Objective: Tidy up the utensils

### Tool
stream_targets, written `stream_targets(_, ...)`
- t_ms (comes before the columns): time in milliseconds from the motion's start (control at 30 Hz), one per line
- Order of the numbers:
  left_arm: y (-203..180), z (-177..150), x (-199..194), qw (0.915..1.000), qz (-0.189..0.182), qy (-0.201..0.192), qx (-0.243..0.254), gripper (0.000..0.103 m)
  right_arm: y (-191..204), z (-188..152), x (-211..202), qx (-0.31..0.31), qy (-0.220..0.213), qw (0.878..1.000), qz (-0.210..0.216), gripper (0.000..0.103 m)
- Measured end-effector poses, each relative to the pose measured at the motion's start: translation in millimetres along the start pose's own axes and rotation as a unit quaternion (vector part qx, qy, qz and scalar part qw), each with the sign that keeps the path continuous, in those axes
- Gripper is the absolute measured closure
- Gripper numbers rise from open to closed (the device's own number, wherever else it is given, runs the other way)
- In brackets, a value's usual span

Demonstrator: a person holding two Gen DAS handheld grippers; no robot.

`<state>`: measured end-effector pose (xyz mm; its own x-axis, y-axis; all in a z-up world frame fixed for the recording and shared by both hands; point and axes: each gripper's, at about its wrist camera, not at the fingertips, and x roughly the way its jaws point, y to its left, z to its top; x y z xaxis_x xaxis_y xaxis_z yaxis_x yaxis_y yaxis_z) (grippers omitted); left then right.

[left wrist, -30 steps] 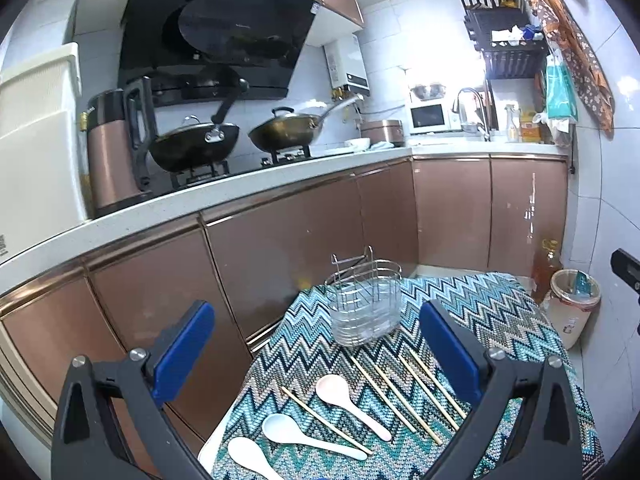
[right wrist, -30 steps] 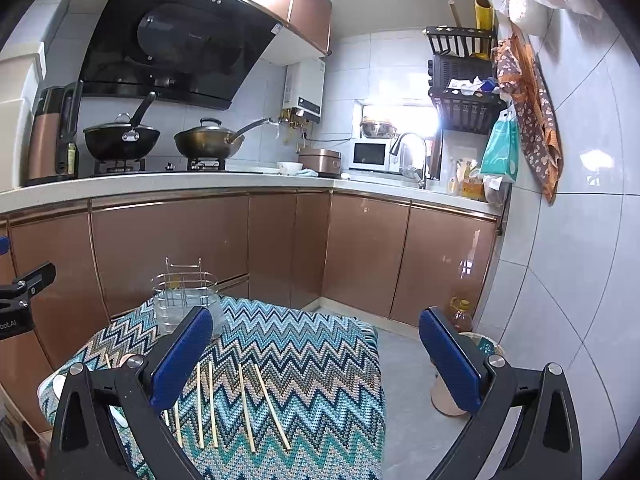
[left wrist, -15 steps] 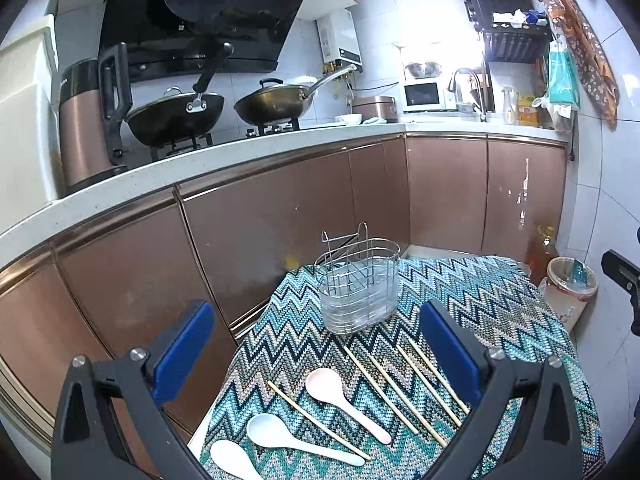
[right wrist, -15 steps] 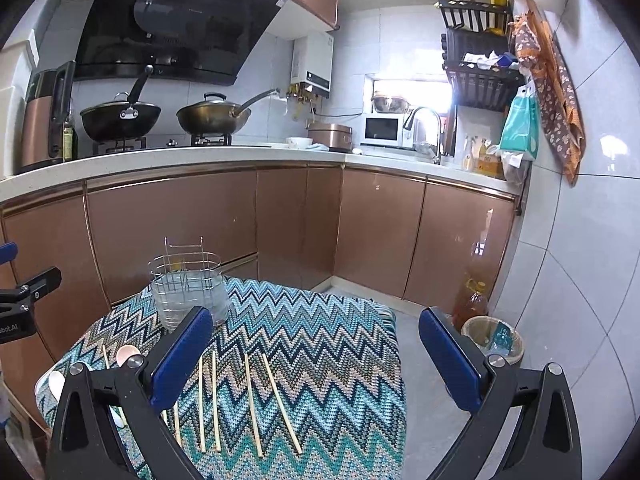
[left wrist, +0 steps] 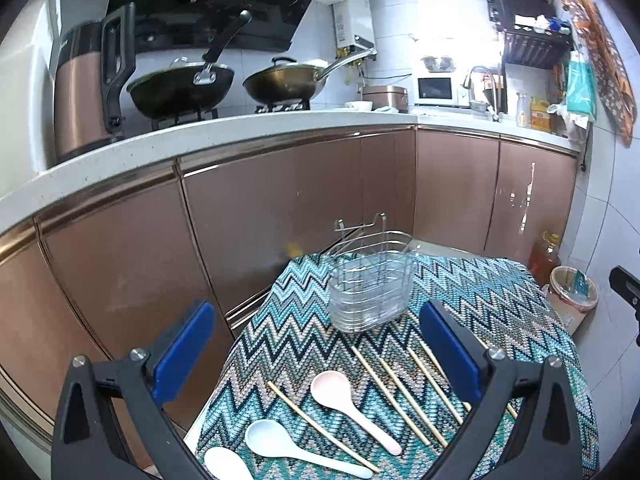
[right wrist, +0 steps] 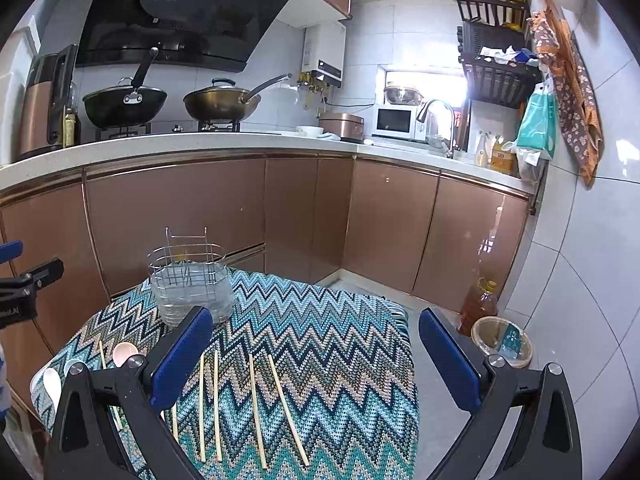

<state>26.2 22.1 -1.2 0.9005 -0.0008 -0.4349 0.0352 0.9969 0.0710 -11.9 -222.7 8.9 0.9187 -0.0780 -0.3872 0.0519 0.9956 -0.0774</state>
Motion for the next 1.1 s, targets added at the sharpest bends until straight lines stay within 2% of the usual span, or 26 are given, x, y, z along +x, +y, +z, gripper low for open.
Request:
stream_targets(167,34.2,0.1,20.3,0.9975,-0.021,0.056,-0.036,0.0,-8.2,2.9,20.9,-0.007,0.035,0.999,0.024,0.002)
stream_targets(267,53.0,-4.1,34.3,0.9922,-0.039,0.099,-0.065,0.001,-13.5,0.4,39.8,-0.009,0.067,0.996,0.05,0.011)
stream_targets(367,61.9,-11.6,47.1,0.9851,-0.06,0.135,-0.088,0.001,-15.6,-5.3,65.0,-0.015,0.107,0.991,0.079,0.025)
stream_targets(533,58.7,-21.3,68.7,0.9723,-0.096,0.186,-0.104,0.002,-16.8,-21.7,101.7,-0.003,0.165,0.977,0.134,0.054)
stream_targets(633,59.0,-26.4,84.3,0.9672,-0.095,0.21,-0.108,0.005,-14.4,-30.1,118.1,-0.003,0.189,0.969,0.157,0.062)
stream_targets(700,63.5,-31.7,97.9,0.9612,-0.096,0.23,-0.117,0.014,-12.3,-35.2,127.0,-0.005,0.202,0.965,0.169,0.065)
stream_targets(733,67.3,-35.7,107.5,0.9545,-0.102,0.249,-0.128,0.019,-11.1,-36.2,130.8,-0.006,0.208,0.963,0.173,0.067)
stream_targets(767,69.6,-38.3,113.5,0.9507,-0.106,0.259,-0.133,0.031,-10.5,-38.3,136.0,-0.008,0.214,0.961,0.177,0.069)
stream_targets(800,72.7,-42.9,123.8,0.943,-0.11,0.279,-0.143,0.039,-9.8,-40.6,141.9,-0.009,0.221,0.958,0.182,0.071)
stream_targets(833,74.3,-46.2,130.5,0.938,-0.113,0.292,-0.149,0.043,-9.7,-40.8,145.7,-0.009,0.229,0.956,0.186,0.072)
stream_targets(867,75.3,-49.5,136.8,0.9333,-0.116,0.303,-0.154,0.052,-8.4,-42.9,152.1,-0.008,0.237,0.952,0.193,0.075)
stream_targets(933,77.9,-57.8,151.9,0.9206,-0.125,0.329,-0.169,0.061,-5.0,-46.8,163.8,-0.007,0.253,0.945,0.207,0.079)
stream_targets(1033,80.1,-67.7,171.4,0.9064,-0.124,0.358,-0.187,0.065,-1.3,-51.8,179.6,-0.007,0.277,0.934,0.225,0.083)
stream_targets(1100,83.8,-73.9,182.8,0.895,-0.129,0.375,-0.203,0.071,1.4,-55.8,190.3,-0.008,0.294,0.927,0.234,0.085)
